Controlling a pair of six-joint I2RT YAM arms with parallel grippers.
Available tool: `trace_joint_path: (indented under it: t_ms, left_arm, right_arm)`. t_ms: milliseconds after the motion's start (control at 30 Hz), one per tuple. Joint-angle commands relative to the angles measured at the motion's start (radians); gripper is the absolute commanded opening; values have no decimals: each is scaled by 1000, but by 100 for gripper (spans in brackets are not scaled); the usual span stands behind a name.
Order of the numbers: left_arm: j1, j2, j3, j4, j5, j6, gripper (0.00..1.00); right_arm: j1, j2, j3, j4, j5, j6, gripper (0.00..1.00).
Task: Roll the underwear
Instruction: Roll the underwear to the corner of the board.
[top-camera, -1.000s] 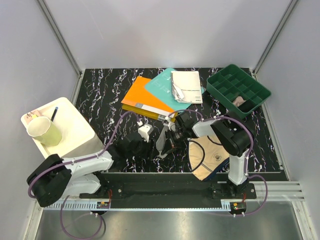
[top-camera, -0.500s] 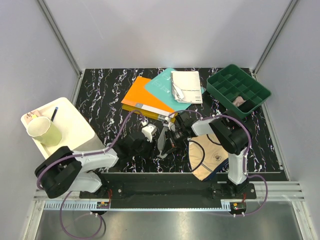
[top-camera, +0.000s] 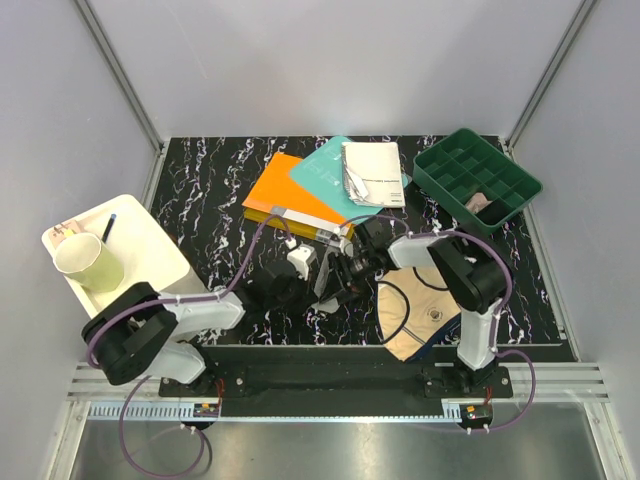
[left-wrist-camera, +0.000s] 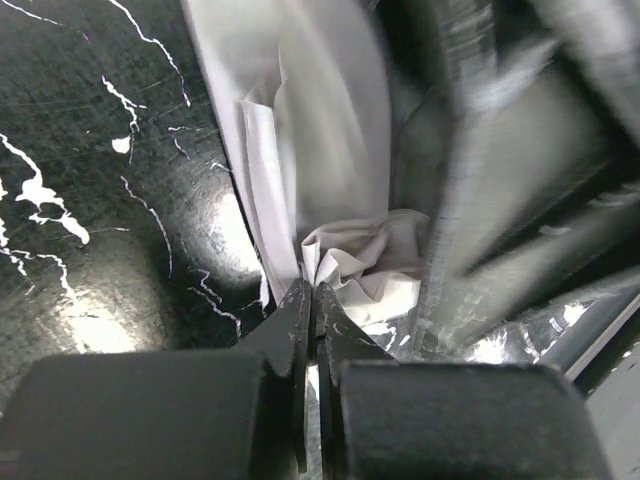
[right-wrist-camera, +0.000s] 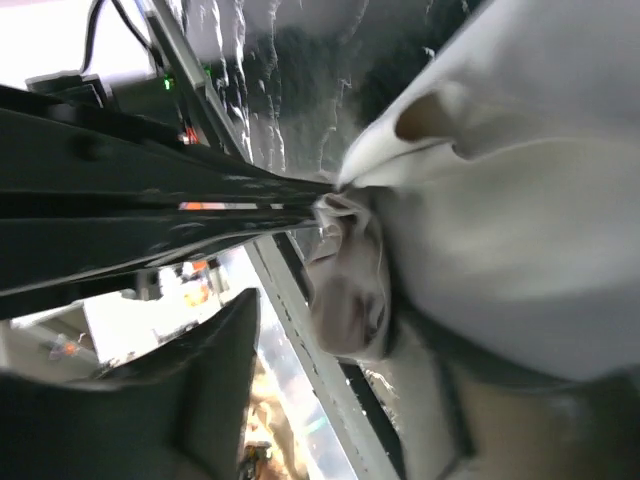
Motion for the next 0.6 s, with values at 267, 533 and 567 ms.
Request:
trace_joint_path:
  t_ms: [267, 533, 567]
  left_arm:
    - [5, 96, 224, -268, -2, -196, 0]
    - [52, 130, 209, -256, 61, -335, 0]
    - [59, 129, 203, -248, 67, -344, 0]
  right_arm:
    - [-43, -370, -137, -82, 374, 97, 86]
    - [-41, -421, -295, 70, 416, 163, 82]
    - [-41, -421, -315, 128, 419, 161, 82]
